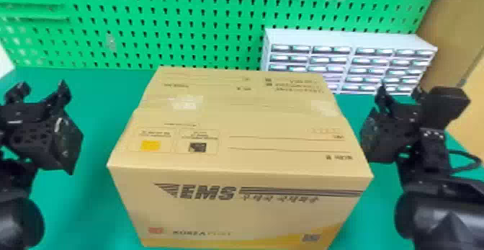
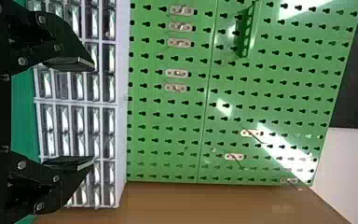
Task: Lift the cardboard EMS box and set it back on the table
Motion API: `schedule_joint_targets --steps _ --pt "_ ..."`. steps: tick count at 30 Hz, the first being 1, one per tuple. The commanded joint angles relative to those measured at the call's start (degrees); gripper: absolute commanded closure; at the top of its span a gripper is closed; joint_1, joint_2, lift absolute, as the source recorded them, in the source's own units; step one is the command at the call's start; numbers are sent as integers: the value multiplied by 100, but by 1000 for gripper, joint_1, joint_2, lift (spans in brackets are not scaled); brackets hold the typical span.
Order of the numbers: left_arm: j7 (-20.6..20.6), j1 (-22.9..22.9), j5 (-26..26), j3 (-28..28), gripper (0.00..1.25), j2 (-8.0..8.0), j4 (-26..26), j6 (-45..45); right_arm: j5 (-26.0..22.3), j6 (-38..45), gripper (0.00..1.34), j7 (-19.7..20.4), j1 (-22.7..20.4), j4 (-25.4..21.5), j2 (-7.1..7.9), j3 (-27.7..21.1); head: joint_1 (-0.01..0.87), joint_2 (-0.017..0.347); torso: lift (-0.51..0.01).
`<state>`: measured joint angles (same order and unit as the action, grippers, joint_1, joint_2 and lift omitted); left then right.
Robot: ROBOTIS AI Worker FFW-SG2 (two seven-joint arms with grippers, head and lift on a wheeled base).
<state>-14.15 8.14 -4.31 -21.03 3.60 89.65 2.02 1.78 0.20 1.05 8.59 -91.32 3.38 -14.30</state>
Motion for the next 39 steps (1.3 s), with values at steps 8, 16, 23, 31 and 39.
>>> schedule_joint_targets --steps 8,16,23,31,39 --pt "0 38 18 -24 490 9 -378 158 -503 -1189 539 0 -120 932 206 -11 678 -15 -93" --pt "-35 38 18 -6 487 9 -607 316 -574 -1611 542 0 -129 1407 198 -47 678 -15 -93" --pt "-53 47 18 90 486 18 -607 334 -477 -1611 542 0 -41 1407 92 -29 678 -15 -93" --pt "-53 47 35 301 490 9 -607 334 -371 -1611 542 0 178 1591 22 191 678 -15 -93" --pt "-18 82 141 600 490 9 -607 316 -37 -1611 544 9 345 1723 -259 314 678 -15 -93"
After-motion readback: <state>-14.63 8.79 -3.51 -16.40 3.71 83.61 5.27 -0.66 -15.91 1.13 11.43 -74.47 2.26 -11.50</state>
